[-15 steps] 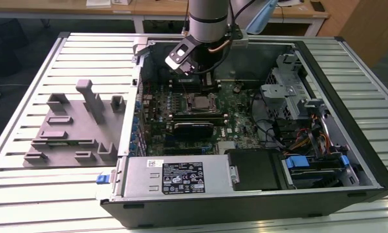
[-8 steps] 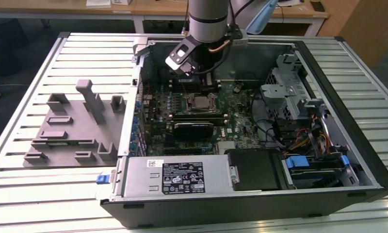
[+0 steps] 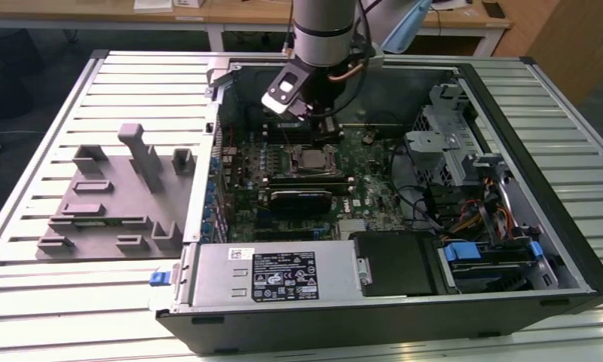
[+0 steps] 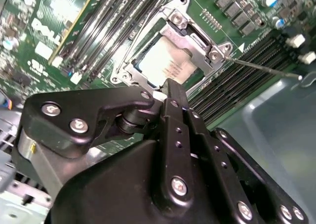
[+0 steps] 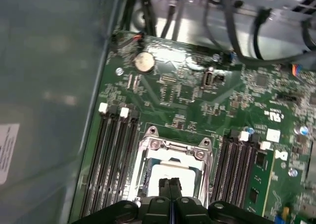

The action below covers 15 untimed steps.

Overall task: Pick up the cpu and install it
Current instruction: 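Close the cpu cover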

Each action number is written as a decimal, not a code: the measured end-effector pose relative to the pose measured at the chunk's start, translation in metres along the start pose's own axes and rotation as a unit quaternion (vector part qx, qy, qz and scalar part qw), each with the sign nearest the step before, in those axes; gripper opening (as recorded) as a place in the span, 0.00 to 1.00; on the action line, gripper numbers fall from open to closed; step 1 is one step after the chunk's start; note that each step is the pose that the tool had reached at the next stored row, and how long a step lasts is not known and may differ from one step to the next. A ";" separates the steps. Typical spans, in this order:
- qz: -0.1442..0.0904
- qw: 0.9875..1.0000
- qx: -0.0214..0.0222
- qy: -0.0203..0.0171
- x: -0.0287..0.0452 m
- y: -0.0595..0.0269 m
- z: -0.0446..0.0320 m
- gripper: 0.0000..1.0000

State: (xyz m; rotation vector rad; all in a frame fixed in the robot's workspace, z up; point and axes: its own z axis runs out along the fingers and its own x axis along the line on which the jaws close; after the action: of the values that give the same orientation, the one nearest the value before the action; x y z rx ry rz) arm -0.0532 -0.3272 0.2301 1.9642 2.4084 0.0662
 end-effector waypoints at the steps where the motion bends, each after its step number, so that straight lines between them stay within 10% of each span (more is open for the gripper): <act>1: -0.009 1.000 0.000 0.001 0.0000 0.0000 0.0001 0.11; 8: -0.073 0.997 0.000 0.004 0.0000 0.0000 0.0005 0.11; 15: -0.136 0.991 0.000 0.007 0.0000 -0.0001 0.0010 0.11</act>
State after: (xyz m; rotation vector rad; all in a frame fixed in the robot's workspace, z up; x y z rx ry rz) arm -0.0532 -0.3272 0.2291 1.6213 2.6584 0.0728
